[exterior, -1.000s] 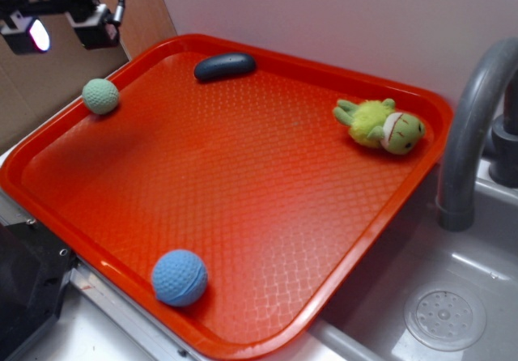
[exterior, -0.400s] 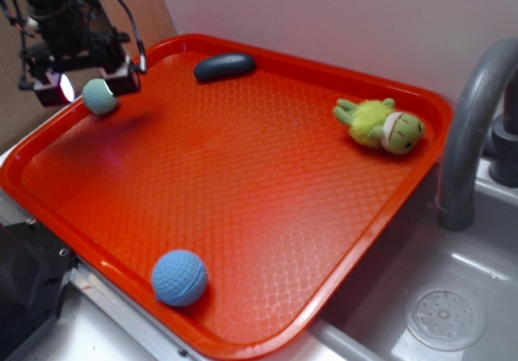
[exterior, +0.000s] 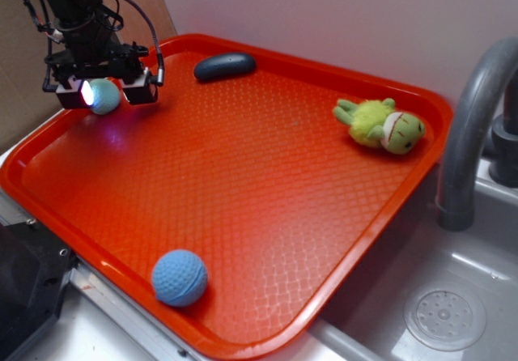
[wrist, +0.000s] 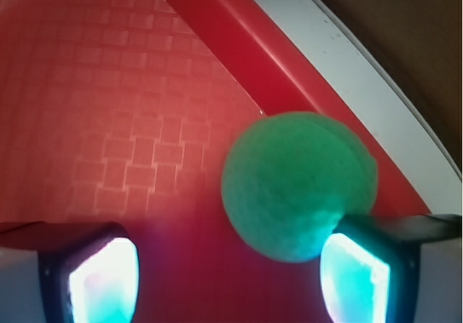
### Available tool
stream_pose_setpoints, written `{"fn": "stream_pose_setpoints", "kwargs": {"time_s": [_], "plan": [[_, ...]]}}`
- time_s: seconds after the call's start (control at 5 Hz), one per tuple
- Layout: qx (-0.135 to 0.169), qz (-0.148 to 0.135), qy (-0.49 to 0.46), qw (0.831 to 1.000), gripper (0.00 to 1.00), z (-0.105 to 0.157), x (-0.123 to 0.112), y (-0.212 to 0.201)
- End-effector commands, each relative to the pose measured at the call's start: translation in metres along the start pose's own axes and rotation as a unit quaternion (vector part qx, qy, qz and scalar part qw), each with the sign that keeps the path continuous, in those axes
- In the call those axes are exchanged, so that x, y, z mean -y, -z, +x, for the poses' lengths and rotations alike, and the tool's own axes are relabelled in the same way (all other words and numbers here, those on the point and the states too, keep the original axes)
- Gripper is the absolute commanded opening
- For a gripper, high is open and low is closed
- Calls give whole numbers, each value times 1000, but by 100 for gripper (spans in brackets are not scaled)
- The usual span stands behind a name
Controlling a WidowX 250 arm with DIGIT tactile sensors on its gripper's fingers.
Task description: Grab the green ball.
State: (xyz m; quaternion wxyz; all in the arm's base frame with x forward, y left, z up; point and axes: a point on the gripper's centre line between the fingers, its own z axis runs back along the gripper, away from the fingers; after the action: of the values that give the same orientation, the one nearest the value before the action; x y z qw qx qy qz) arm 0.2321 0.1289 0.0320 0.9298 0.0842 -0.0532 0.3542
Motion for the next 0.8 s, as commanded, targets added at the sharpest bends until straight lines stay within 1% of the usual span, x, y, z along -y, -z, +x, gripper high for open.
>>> {"fn": "stream_pose_setpoints", "kwargs": {"time_s": [0.0,0.2,0.4,0.6], "plan": [[29,8,22,999,0,14,-6,7],[38,19,30,999,0,22,-9,6],[40,27,29,998,0,26,-13,5],[43,20,34,998,0,25,-15,0]]}}
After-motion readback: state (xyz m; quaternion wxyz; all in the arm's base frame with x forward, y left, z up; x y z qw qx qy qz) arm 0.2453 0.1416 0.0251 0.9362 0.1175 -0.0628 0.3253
